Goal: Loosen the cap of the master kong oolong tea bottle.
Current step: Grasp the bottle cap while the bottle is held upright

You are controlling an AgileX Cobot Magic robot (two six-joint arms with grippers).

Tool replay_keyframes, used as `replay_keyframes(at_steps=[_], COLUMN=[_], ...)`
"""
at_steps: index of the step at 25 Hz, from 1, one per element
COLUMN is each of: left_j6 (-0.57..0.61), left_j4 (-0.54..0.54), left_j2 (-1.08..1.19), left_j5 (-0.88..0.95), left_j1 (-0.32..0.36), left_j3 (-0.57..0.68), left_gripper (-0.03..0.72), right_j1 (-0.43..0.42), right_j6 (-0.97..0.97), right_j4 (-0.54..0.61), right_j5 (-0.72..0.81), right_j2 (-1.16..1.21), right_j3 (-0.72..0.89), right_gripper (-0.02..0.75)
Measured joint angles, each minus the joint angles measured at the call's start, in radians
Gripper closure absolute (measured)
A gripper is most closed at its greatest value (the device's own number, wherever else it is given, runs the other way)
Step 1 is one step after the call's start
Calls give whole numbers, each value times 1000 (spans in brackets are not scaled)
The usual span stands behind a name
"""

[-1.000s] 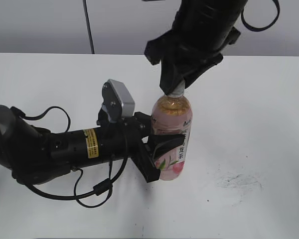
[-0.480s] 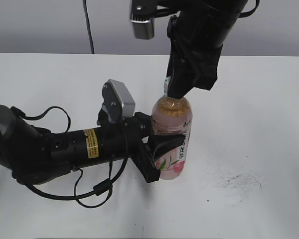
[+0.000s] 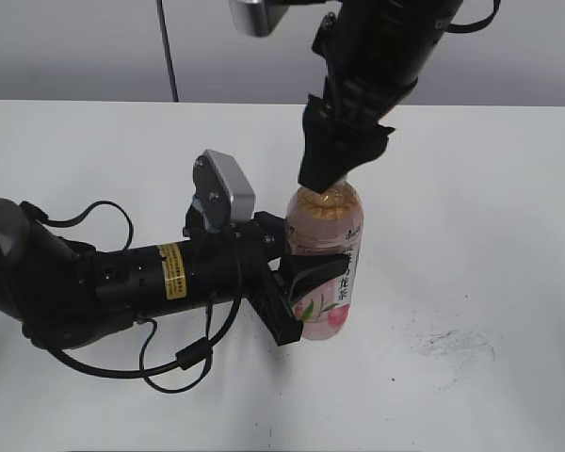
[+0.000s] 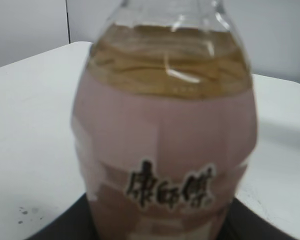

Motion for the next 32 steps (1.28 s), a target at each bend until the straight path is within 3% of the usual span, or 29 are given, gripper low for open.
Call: replay_keyframes(at_steps=[4, 8, 10, 26, 28, 32], left_j6=[0, 0, 0, 0, 0, 0], left_j4=[0, 0, 0, 0, 0, 0], left_j2=[0, 0, 0, 0, 0, 0], left_j5=[0, 0, 0, 0, 0, 0], left_j1=[0, 0, 0, 0, 0, 0], left_j3=[0, 0, 0, 0, 0, 0], left_gripper=[408, 408, 408, 408, 408, 408], right_j1=[0, 0, 0, 0, 0, 0], right_j6=[367, 844, 964, 1043, 1043, 1031], right_j4=[22, -67, -88, -47, -47, -36], right_j5=[0, 0, 1, 1, 1, 1], right_j2=[0, -4, -8, -9, -9, -9], right_j3=[-50, -86, -87, 3, 3, 3], right_gripper=[156, 156, 156, 219, 257, 406])
